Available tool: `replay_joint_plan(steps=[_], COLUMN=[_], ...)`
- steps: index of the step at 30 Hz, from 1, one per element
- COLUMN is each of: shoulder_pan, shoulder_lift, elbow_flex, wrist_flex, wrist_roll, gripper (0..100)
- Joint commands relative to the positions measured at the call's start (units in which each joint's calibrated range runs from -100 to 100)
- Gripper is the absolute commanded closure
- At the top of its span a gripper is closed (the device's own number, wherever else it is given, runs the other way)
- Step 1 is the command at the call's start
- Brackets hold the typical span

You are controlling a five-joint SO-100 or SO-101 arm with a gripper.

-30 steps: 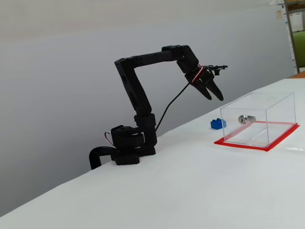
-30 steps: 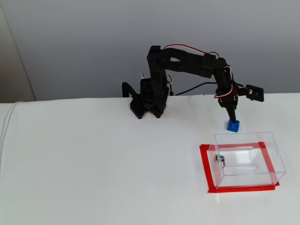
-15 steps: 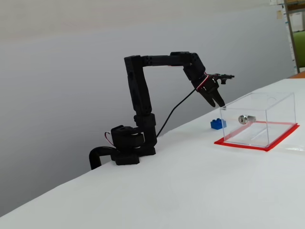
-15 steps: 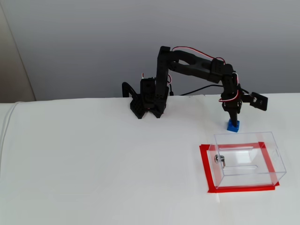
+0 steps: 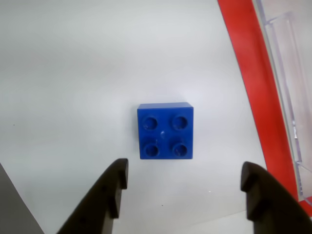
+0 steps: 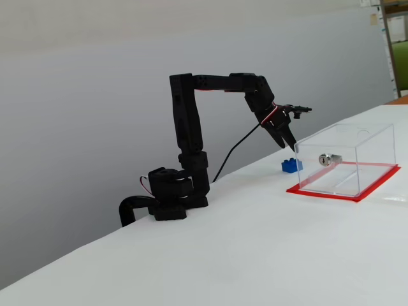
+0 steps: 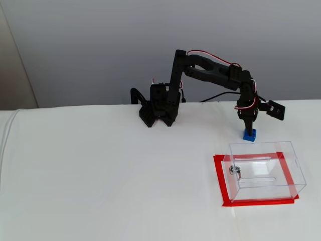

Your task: Pick the blue lego brick and place it into the transparent box

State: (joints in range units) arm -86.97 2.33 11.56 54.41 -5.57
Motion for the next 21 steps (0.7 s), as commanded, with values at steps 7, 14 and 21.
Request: replay_joint_plan(steps=[7, 14, 21], shoulder_pan=[0.42, 0.87, 0.87], shoulder_lift=[1.62, 3.49, 5.95], elbow_flex=[-1.25, -1.44, -2.25], wrist_flex=[0.07, -0.71, -0.80], wrist_roll=[-0.12, -0.12, -0.17], gripper=[74, 74, 74])
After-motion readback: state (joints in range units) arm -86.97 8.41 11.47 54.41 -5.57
